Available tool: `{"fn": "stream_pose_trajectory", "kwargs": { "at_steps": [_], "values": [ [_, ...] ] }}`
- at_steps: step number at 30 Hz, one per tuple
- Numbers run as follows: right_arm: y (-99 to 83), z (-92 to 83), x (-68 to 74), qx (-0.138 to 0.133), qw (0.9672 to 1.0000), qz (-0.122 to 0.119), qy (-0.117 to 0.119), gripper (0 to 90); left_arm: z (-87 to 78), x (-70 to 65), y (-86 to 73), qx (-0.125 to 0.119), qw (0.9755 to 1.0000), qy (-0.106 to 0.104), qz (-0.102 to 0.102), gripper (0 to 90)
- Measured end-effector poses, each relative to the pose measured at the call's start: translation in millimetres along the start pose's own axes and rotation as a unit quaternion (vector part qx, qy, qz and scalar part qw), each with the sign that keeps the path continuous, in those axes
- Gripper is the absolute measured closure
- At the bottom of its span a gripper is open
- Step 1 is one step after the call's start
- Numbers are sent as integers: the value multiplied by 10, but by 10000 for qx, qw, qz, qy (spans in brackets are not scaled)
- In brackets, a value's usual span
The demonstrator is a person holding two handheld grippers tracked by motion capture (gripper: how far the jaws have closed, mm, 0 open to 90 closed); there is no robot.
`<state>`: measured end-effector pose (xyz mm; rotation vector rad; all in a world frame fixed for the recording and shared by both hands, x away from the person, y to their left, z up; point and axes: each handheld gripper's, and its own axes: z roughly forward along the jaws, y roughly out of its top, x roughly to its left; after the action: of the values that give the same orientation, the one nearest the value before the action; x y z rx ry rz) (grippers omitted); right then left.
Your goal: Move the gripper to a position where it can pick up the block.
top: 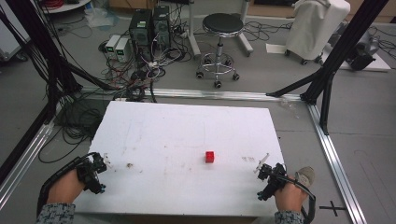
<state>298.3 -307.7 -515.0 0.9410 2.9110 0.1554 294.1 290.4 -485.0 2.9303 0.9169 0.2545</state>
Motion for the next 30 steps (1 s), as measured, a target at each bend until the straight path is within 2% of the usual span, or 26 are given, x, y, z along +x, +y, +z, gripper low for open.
{"fn": "stream_pose_trajectory", "kwargs": {
  "at_steps": [19,30],
  "values": [
    [-15,-20,0,-134,9999,25,-80,34,-2,-4,-7,-33,10000,44,-56,229],
    [-31,-57,-24,-272,9995,-55,-130,34,-7,0,-18,-69,9999,61,-63,229]
  ]
}}
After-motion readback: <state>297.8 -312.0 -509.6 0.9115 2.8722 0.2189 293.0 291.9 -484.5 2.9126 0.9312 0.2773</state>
